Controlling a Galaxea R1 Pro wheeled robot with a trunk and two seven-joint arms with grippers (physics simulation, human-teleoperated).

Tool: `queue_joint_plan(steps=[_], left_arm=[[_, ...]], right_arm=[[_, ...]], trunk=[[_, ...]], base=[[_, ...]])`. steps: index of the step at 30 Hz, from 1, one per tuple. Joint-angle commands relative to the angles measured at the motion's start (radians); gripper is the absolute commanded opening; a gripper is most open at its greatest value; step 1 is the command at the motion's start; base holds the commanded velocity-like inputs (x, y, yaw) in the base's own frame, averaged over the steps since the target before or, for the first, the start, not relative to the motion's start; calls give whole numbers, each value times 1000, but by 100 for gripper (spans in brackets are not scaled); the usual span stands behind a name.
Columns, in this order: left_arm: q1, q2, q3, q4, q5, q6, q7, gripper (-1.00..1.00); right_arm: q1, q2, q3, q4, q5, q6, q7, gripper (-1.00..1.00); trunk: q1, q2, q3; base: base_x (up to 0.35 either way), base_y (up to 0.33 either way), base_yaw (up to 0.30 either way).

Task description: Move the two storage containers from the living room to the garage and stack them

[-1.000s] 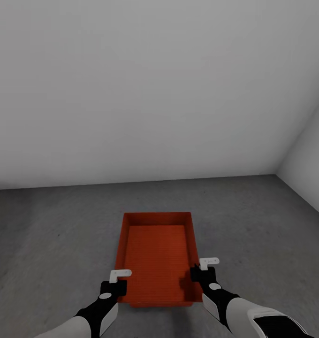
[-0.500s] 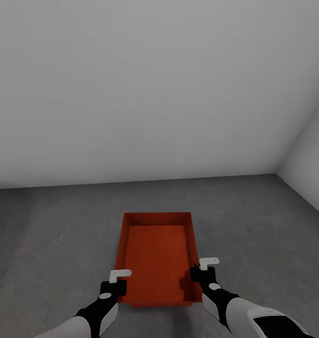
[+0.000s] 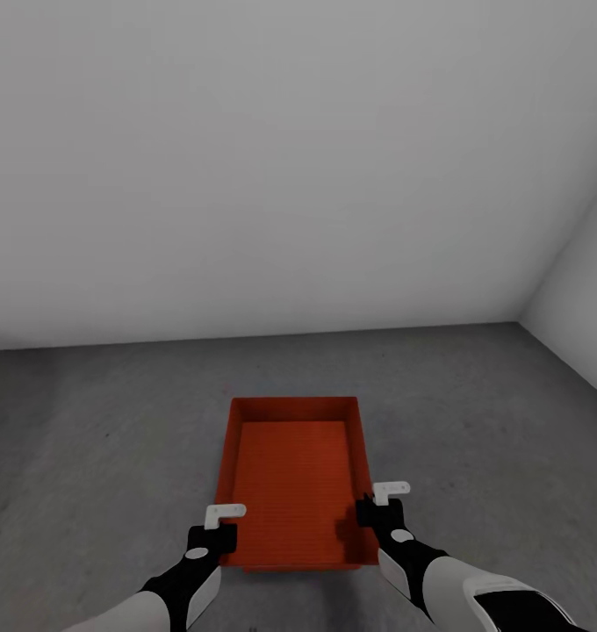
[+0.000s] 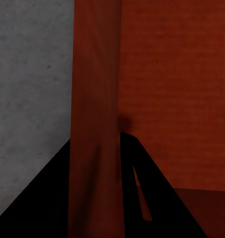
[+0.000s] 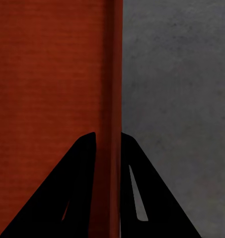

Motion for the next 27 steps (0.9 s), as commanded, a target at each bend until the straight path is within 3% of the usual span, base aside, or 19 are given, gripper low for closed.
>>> queue_joint_plan(steps=[1,27], left_arm=[[0,10,40,4,19,-5,18,-100],[0,10,40,4,19,-5,18,-100]], right_arm=[[-2,0,-40,-1,-9,-18,-19,-100],[-2,0,-40,-1,-9,-18,-19,-100]], trunk=[[4,-8,-4],[11,-22,-10]], base=[[0,0,0],[0,0,0]])
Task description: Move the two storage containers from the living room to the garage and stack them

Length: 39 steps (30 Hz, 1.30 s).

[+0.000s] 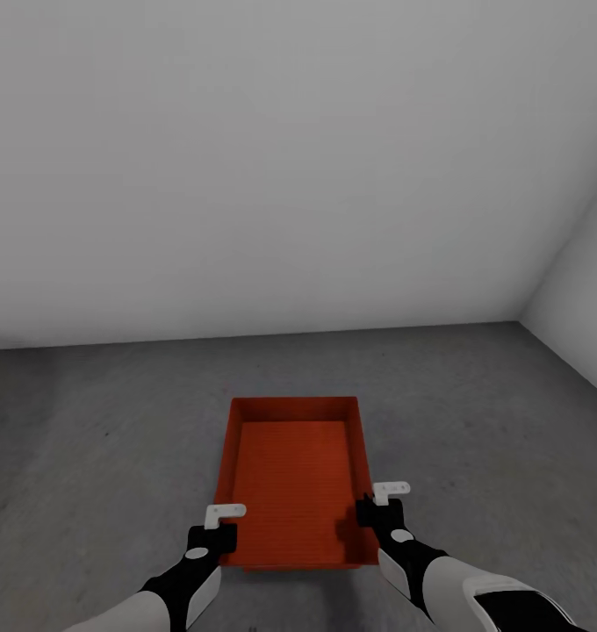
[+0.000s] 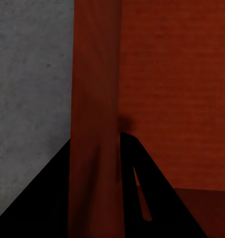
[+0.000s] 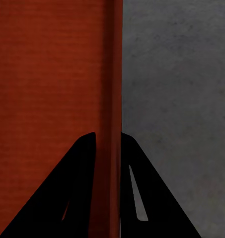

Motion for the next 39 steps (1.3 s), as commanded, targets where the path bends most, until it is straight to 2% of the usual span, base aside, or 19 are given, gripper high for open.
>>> queue_joint_plan(steps=[1,39], left_arm=[[0,9,39,4,20,-5,18,-100],[0,9,39,4,20,-5,18,-100]], right_arm=[[-2,0,-40,-2,-9,-18,-19,-100],[-2,0,-40,-1,-9,-18,-19,-100]], trunk=[[0,0,-1],[0,0,-8]], base=[[0,0,0],[0,0,0]])
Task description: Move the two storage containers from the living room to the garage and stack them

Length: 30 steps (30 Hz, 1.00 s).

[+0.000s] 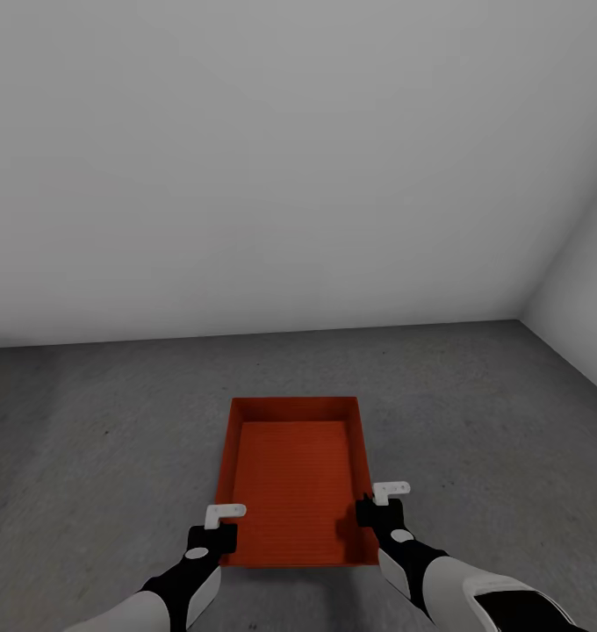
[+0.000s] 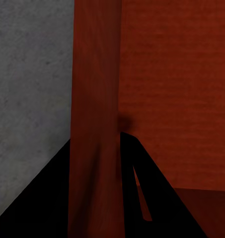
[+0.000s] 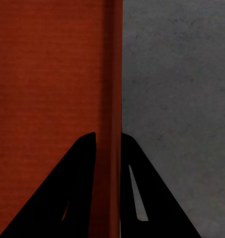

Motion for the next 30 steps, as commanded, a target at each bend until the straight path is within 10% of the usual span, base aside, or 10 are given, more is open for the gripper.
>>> queue_joint_plan(steps=[1,30], left_arm=[[0,9,39,4,20,-5,17,-100],[0,10,39,4,20,-5,17,-100]], right_arm=[[-2,0,-40,-1,-9,-18,-19,-100],[-2,0,-40,-2,-9,-18,-19,-100]], trunk=[[0,0,-1],[0,0,-1]], base=[[0,0,0],[22,0,0]])
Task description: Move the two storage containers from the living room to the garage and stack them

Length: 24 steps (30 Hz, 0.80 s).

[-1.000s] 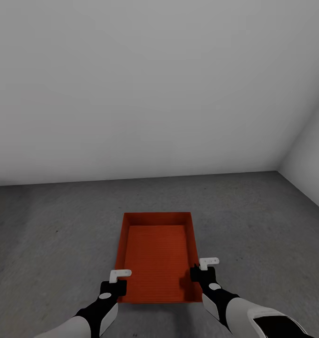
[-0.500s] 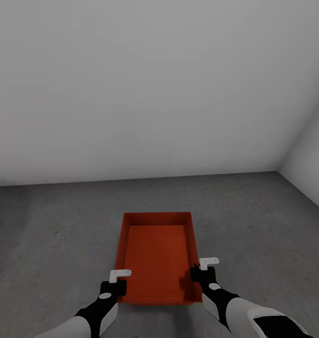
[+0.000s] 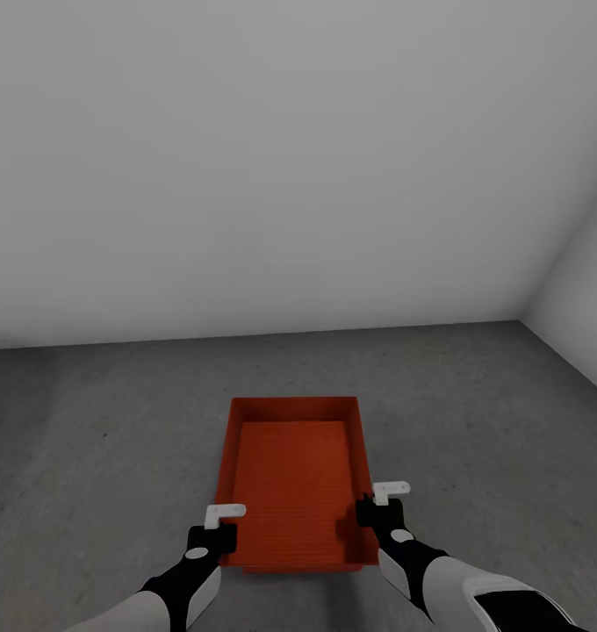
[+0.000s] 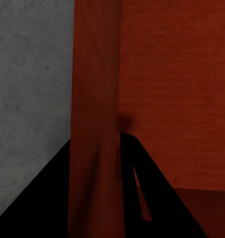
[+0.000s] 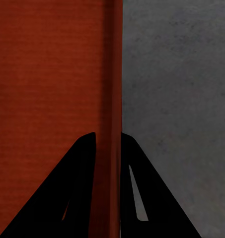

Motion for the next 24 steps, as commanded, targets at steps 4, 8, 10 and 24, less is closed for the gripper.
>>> queue_joint_plan(steps=[4,8,10,24], left_arm=[[0,9,39,4,20,-5,18,-100],[0,9,39,4,20,-5,18,-100],[0,9,39,4,20,-5,18,-100],[0,9,39,4,20,-5,18,-100]], right_arm=[[-2,0,-40,-1,-9,-19,-19,-100],[-2,0,-40,-1,-9,-19,-19,-100],[-2,0,-40,-2,-9,-19,-19,-100],[-2,0,-40,-1,-9,-19,-19,-100]], trunk=[[0,0,-1],[0,0,-1],[0,0,-1],[0,0,-1]], base=[[0,0,0],[0,0,0],[0,0,0],[53,0,0]])
